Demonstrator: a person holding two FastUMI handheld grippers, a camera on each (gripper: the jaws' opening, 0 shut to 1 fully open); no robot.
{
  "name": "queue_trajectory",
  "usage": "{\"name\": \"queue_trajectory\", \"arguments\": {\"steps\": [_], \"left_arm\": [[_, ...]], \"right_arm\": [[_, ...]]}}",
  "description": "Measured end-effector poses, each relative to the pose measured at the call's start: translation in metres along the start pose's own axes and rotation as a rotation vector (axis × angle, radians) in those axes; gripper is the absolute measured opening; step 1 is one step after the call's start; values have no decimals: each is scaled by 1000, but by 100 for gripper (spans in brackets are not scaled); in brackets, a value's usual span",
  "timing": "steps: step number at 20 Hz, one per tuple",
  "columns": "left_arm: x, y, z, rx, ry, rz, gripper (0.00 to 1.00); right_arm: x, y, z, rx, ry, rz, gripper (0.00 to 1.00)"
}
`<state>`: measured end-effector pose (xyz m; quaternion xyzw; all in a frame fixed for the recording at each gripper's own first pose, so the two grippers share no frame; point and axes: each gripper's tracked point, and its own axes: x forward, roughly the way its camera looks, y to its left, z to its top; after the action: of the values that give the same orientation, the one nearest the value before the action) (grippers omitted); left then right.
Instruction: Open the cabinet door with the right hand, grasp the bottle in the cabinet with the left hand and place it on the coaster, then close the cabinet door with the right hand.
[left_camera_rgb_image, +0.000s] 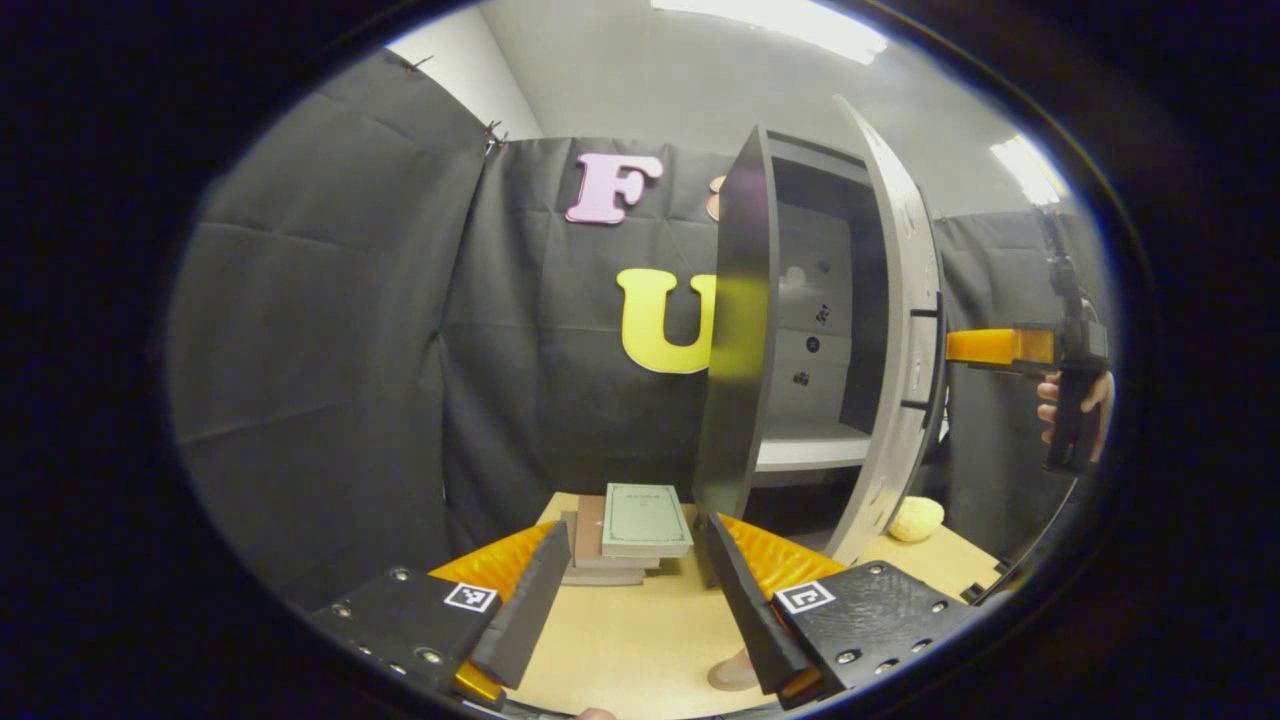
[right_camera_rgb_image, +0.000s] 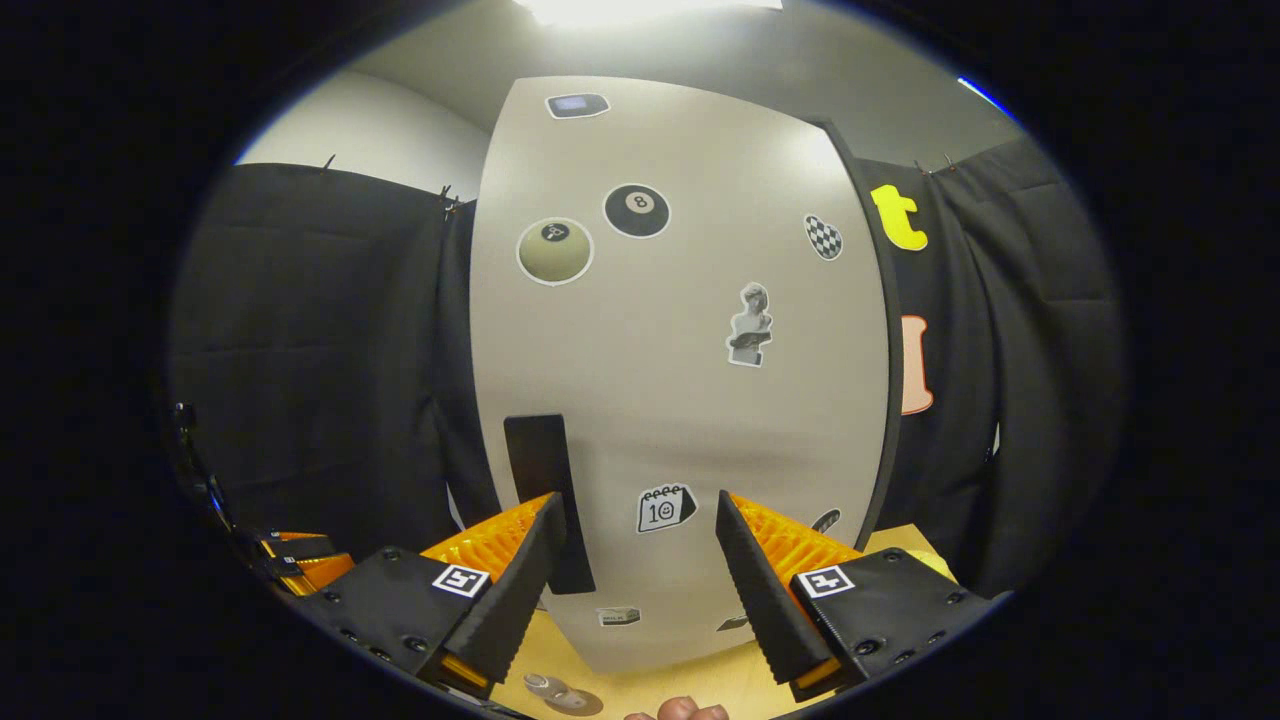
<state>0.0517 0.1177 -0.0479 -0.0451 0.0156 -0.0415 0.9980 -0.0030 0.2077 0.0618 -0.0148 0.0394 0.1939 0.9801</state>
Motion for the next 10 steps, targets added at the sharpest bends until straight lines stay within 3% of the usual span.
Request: {"name": "queue_trajectory", "arguments": {"steps": [4, 8, 9, 10], "left_arm": [[7, -10, 1, -12, 7, -18, 83], [12, -34, 5, -24, 11, -63, 83], [11, -41, 8, -26, 7, -72, 83], [7, -47, 10, -35, 2, -79, 83]], "right_arm": [[6, -17, -7, 92, 23, -2, 96], [-25, -49, -13, 58, 31, -80, 92], [-35, -60, -14, 43, 31, -98, 98], [-45, -70, -14, 31, 31, -112, 98]]}}
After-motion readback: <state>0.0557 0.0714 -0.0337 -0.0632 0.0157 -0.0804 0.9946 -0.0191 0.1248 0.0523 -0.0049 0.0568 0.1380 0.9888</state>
